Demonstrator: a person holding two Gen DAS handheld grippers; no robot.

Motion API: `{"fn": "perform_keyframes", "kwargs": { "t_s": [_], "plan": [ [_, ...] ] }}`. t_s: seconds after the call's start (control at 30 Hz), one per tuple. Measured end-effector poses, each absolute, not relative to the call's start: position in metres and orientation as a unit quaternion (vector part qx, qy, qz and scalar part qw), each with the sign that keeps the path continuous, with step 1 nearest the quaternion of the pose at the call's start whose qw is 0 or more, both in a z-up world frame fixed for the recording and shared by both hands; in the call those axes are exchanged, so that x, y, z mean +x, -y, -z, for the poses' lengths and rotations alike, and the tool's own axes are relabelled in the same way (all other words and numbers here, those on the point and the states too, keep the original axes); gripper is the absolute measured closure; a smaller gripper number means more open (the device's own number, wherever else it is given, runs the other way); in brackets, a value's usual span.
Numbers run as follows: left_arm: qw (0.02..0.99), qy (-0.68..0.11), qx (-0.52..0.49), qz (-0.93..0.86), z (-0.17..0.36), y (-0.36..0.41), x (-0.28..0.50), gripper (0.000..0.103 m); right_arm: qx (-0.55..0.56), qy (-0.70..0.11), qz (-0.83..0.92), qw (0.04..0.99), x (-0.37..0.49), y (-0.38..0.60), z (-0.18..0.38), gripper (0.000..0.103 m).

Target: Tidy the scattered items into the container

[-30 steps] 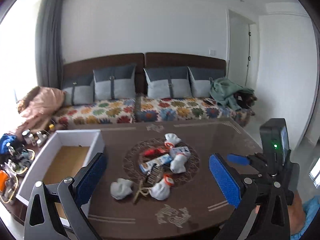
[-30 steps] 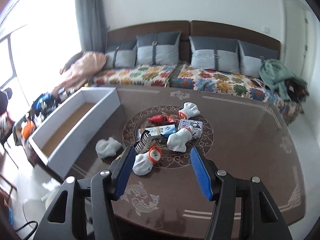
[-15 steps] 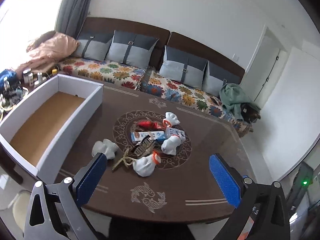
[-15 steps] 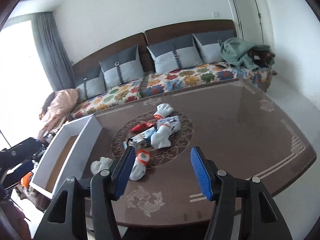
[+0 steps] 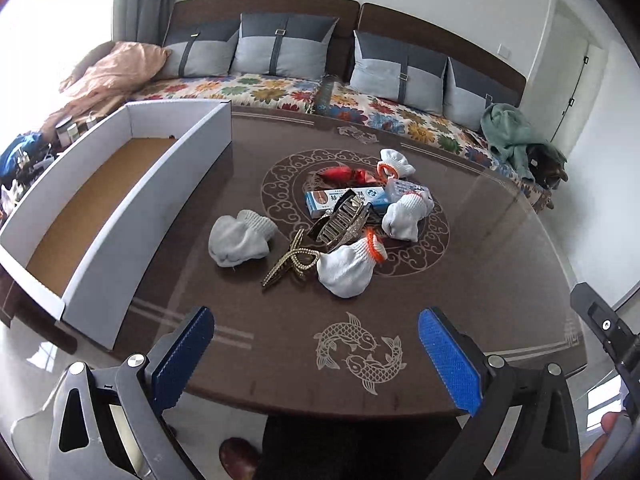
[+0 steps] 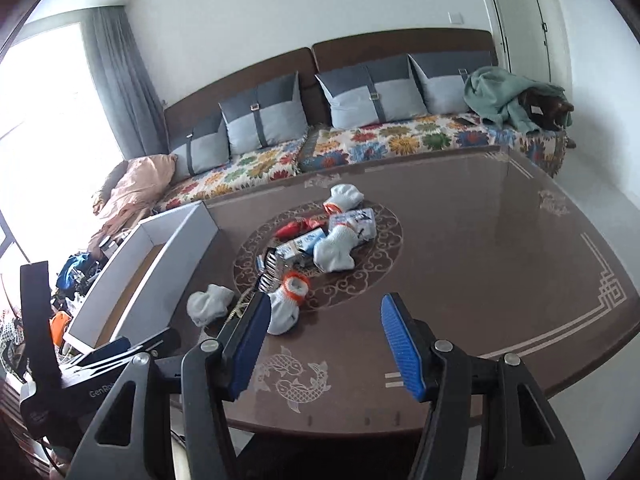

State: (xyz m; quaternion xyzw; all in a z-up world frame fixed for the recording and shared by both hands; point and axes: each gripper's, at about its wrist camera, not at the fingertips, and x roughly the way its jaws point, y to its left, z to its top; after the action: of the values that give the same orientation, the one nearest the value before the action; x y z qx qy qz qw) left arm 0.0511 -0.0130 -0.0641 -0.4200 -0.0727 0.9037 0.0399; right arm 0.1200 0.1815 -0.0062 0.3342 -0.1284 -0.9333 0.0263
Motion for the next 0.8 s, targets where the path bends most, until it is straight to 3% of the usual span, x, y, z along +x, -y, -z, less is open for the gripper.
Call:
{"fn": "perform_keyframes", "kwargs": {
  "t_s": [0.37,0.57,0.8],
  "plan": [
    [0.013,0.005,-0.442,-0.897,0.091,0.023,0.015,0.0,0.423,0.137,0.893,0.075,0.069,-0.168,0.076,0.044],
    [0.005,0.015,-0.501,-0.865,0.125,0.026,-0.011,0.0,0.48,0.125,0.86,0.121,0.034,-0.148,0.117,0.044],
    [-0.002,0.017,-0.508,-0.861,0.131,0.037,-0.021,0.0,0.519,0.127,0.827,0.175,-0.008,-0.121,0.147,0.044]
  ]
}}
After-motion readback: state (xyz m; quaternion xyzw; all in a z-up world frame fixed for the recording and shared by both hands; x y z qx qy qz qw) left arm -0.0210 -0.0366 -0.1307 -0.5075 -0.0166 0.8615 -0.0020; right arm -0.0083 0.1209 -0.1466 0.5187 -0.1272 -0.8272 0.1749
